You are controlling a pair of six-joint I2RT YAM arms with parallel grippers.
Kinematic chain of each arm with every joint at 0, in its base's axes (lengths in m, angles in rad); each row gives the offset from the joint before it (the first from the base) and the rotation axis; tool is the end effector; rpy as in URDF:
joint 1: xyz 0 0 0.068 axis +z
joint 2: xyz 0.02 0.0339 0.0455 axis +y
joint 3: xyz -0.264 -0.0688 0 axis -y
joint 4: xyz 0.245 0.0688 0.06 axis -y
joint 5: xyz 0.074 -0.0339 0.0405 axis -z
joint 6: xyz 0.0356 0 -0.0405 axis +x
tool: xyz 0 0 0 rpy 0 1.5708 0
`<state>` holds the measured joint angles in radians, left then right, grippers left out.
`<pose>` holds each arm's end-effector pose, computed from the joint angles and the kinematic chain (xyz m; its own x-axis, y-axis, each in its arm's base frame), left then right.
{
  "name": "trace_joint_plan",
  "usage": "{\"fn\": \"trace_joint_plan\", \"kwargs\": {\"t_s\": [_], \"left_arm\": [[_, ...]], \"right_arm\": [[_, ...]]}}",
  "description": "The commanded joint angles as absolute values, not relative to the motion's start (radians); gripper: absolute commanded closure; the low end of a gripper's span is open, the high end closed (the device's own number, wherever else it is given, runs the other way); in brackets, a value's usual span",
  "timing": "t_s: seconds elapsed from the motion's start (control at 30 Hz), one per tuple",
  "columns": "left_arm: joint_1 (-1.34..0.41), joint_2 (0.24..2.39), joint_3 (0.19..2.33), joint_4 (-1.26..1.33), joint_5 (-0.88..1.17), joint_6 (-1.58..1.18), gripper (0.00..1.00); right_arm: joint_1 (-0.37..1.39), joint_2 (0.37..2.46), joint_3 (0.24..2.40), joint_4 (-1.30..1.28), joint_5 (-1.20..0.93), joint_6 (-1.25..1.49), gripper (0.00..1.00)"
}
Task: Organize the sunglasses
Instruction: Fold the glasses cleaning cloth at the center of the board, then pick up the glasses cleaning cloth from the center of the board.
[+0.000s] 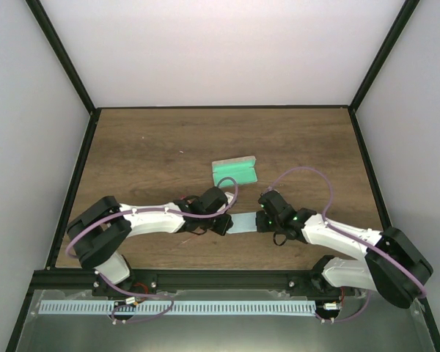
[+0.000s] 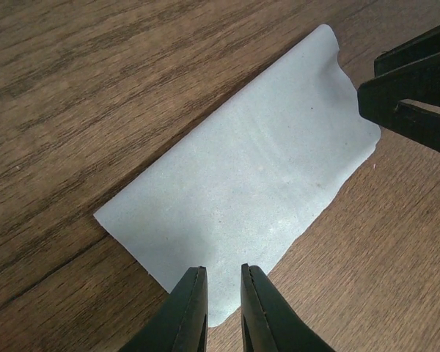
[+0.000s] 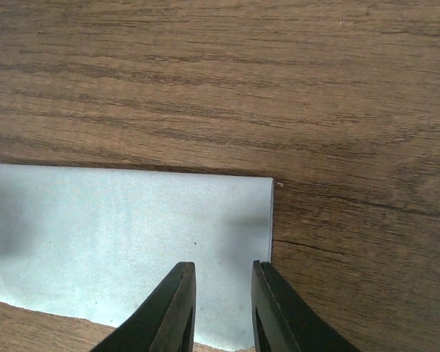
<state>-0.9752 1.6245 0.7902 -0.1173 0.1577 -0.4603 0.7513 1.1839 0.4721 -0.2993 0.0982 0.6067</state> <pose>0.1673 -0.2569 0.1470 -0.7952 0.3914 -0.4632 0.5753 0.7282 -0.3724 0.1509 0.1361 0.1507 -0.8744 -0.0403 -0.4835 -0.1737 0.9565 0.2345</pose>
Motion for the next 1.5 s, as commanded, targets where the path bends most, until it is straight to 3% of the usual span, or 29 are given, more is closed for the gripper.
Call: {"fn": "trace_joint_plan", "kwargs": {"t_s": [0.0,0.67,1.13,1.33,1.47], "left_arm": [[-0.98,1.593,0.78,-0.107,0.143,-0.455,0.84],[-0.984,1.645,0.78,-0.106,0.074,-0.519,0.75],[-0.984,1.633,0.781,-0.111,0.072,-0.517,0.74],[-0.985,1.608,0.774,-0.109,0.06,-0.533,0.73],[-0.995,1.592,0.751,-0.101,0.032,-0.592,0.67]], "right_arm": [[0.761,1.161,0.491,-0.299,0.113,0.607,0.77],[0.762,1.299,0.539,-0.305,0.156,0.602,0.73],[0.762,1.311,0.522,-0.284,0.127,0.602,0.99],[0.761,1.289,0.526,-0.298,0.144,0.603,0.99],[0.761,1.264,0.526,-0.303,0.145,0.601,0.99]]}}
